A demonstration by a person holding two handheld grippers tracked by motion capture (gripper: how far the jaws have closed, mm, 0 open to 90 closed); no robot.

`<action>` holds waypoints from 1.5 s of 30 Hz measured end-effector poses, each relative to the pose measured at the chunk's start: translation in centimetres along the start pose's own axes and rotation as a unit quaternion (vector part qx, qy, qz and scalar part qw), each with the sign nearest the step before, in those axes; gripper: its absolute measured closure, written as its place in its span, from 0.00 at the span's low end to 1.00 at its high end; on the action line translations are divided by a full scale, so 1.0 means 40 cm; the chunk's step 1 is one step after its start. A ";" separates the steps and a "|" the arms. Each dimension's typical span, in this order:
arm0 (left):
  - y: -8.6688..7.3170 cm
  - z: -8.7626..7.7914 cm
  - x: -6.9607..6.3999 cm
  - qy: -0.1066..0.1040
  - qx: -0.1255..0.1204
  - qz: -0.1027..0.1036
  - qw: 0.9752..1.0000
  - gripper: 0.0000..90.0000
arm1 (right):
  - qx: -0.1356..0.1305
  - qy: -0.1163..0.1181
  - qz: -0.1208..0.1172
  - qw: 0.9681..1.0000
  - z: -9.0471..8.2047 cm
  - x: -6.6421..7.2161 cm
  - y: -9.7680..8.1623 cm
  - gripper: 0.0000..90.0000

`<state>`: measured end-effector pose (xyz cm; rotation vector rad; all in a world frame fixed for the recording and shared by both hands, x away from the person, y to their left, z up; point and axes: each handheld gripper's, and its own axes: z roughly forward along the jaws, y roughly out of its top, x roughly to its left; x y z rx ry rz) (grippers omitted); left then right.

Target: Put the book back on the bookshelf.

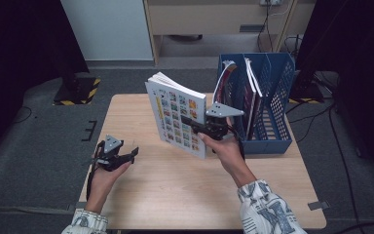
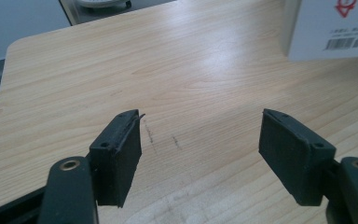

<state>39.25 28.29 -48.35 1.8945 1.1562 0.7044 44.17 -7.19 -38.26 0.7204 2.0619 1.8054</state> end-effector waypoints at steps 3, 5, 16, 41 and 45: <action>-0.006 0.000 0.002 0.002 0.003 0.001 1.000 0.33 | 0.002 -0.003 -0.005 1.000 -0.015 0.000 0.000 0.82; -0.009 -0.001 0.003 0.003 0.006 0.001 1.000 0.32 | 0.003 -0.004 -0.006 1.000 -0.025 -0.001 0.000 0.82; -0.016 -0.005 0.009 0.008 0.010 0.002 1.000 0.32 | 0.002 -0.013 0.001 1.000 -0.072 -0.016 -0.010 0.82; -0.019 -0.005 0.020 0.007 0.010 -0.006 1.000 0.33 | 0.002 -0.022 -0.005 1.000 -0.154 -0.018 -0.005 0.82; -0.019 -0.004 0.018 0.007 0.011 -0.005 1.000 0.33 | 0.001 -0.023 -0.006 1.000 -0.169 -0.016 -0.006 0.82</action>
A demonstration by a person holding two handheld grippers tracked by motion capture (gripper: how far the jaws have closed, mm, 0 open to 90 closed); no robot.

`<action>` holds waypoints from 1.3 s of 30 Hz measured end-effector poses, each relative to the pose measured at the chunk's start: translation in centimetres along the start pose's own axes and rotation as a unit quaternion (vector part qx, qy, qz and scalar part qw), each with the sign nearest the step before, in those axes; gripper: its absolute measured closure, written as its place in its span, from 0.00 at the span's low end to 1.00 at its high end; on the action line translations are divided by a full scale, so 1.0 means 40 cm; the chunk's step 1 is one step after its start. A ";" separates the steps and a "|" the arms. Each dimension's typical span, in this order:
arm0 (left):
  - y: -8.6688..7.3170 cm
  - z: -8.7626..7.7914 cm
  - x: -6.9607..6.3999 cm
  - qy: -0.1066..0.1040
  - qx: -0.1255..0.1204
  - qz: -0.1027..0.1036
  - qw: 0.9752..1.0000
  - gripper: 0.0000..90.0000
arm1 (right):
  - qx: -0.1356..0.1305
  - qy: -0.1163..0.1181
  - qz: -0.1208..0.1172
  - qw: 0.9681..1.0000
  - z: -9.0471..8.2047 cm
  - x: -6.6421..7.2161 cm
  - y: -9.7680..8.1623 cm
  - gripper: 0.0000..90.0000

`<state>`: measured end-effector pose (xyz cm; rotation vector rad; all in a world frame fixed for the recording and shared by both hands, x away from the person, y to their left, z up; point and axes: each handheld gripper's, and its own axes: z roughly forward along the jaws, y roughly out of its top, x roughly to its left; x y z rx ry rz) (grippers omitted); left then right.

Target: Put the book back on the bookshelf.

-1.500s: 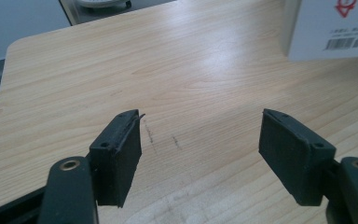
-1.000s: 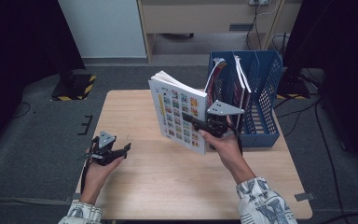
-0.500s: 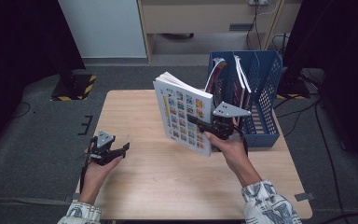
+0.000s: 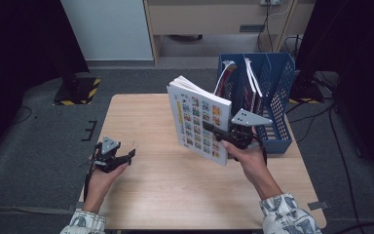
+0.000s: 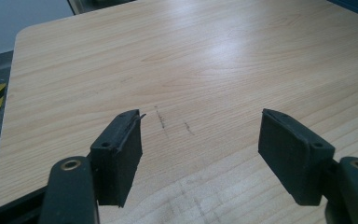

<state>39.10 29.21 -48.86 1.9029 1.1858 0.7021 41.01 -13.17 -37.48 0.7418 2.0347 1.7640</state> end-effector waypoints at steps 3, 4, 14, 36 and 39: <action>0.000 0.001 -0.001 0.000 -0.001 0.001 1.000 0.33 | 0.001 0.002 -0.002 1.000 -0.011 0.001 0.000 0.82; 0.000 0.001 -0.001 0.000 0.000 0.001 1.000 0.33 | 0.001 0.002 -0.002 1.000 -0.014 0.001 -0.001 0.82; 0.000 0.002 0.002 0.001 0.001 0.001 1.000 0.34 | -0.002 0.000 -0.001 1.000 -0.050 -0.004 -0.007 0.82; -0.003 0.013 -0.003 0.001 0.007 -0.004 1.000 0.26 | -0.003 -0.012 0.003 1.000 -0.131 -0.033 -0.025 0.82; -0.004 0.014 -0.002 0.002 0.008 -0.005 1.000 0.26 | -0.003 -0.012 0.002 1.000 -0.139 -0.037 -0.026 0.82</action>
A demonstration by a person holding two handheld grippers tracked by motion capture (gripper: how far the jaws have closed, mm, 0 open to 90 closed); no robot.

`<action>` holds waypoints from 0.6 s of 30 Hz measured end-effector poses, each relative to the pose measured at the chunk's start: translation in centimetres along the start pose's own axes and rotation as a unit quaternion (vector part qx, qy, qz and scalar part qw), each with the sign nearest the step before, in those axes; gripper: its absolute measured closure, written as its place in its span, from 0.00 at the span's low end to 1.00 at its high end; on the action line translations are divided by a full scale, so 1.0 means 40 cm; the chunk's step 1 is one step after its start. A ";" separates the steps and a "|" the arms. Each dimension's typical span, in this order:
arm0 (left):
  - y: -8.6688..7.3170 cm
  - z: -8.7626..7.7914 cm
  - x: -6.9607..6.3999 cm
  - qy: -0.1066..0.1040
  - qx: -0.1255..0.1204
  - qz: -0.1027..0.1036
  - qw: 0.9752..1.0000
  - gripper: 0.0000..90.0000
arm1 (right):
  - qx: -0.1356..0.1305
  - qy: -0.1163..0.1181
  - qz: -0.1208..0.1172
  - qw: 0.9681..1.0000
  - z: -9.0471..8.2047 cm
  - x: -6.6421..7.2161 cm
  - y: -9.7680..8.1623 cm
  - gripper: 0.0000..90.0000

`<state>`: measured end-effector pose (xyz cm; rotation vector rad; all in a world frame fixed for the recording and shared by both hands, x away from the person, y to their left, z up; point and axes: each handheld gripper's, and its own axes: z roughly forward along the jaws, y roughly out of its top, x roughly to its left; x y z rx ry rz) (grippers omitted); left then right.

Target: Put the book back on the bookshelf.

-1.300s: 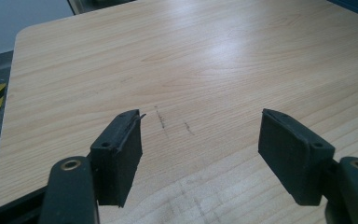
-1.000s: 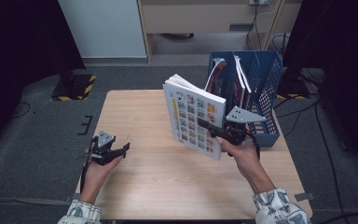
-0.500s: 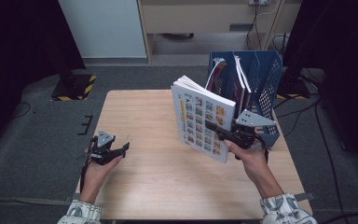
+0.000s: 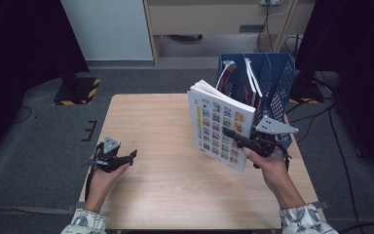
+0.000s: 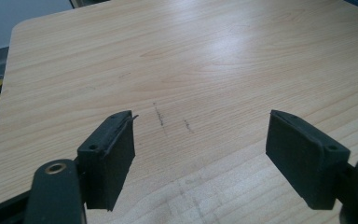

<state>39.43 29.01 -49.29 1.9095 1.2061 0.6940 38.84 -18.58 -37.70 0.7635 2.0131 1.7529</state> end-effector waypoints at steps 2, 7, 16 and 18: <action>-0.001 0.000 0.002 0.001 -0.001 -0.001 1.000 0.26 | -0.001 0.001 0.000 1.000 -0.004 -0.001 -0.001 0.82; -0.002 0.000 0.002 0.002 0.000 -0.002 1.000 0.25 | 0.003 0.005 -0.004 1.000 -0.013 0.000 -0.005 0.82; -0.002 0.006 0.003 0.004 0.003 -0.013 1.000 0.16 | 0.005 0.006 -0.005 1.000 -0.032 0.000 -0.011 0.82; -0.003 0.008 0.003 0.004 0.006 -0.013 1.000 0.12 | 0.006 0.005 -0.006 1.000 -0.039 -0.001 -0.013 0.82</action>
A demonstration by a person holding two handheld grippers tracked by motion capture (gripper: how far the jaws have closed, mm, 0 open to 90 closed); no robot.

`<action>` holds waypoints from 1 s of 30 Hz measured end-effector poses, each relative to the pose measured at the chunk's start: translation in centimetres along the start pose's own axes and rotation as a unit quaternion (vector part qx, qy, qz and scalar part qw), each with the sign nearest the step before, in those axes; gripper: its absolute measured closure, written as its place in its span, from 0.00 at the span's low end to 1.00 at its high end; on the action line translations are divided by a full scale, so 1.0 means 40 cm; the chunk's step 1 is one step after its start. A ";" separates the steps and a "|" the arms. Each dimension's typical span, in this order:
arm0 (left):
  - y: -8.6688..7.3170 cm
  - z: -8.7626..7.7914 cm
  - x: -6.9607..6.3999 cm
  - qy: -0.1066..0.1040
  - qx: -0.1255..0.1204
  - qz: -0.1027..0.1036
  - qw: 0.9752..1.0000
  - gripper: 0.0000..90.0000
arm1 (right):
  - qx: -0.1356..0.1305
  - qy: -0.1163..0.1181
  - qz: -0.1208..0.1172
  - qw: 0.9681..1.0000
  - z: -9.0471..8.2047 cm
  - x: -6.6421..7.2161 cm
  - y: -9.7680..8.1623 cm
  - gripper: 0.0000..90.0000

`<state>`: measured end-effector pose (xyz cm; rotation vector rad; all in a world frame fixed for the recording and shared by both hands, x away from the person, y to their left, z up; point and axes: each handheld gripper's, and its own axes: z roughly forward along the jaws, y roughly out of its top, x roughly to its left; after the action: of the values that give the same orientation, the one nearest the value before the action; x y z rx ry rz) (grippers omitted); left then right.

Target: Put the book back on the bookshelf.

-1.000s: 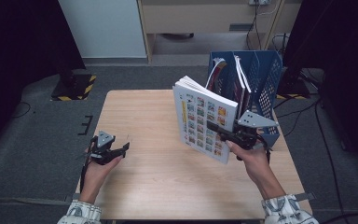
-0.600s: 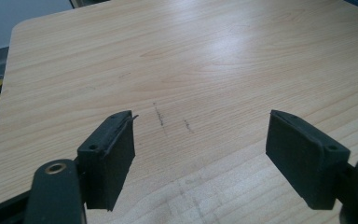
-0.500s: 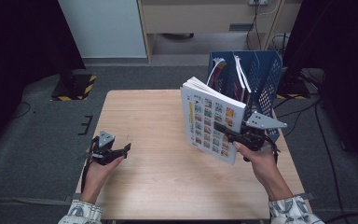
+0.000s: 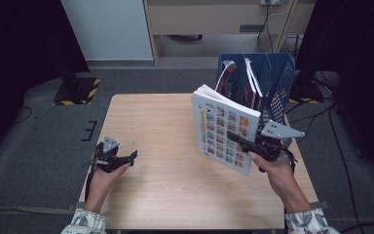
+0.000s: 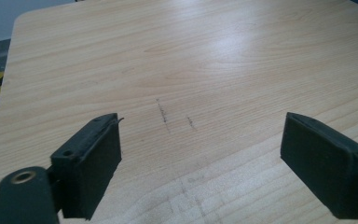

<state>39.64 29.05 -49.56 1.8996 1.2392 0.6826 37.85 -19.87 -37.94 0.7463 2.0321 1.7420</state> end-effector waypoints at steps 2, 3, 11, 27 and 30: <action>-0.001 0.004 -0.002 -0.001 0.005 0.001 1.000 0.11 | 0.001 0.000 0.001 1.000 -0.005 -0.001 -0.002 0.82; -0.002 0.006 -0.004 -0.002 0.007 0.003 1.000 0.10 | 0.001 -0.001 0.001 1.000 -0.008 -0.001 -0.003 0.82; -0.005 0.019 -0.021 -0.004 0.019 0.020 1.000 0.08 | 0.001 -0.006 0.000 1.000 -0.038 -0.005 -0.012 0.82; -0.008 0.020 -0.019 -0.002 0.022 0.024 0.999 0.08 | -0.005 -0.018 -0.004 1.000 -0.109 -0.002 -0.013 0.82; -0.008 0.020 -0.018 -0.001 0.022 0.023 1.000 0.08 | -0.008 -0.020 -0.005 1.000 -0.122 -0.002 -0.013 0.82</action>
<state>39.80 28.21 -50.31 1.9693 1.2219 0.6813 34.99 -23.81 -37.61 0.7582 1.9897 1.7228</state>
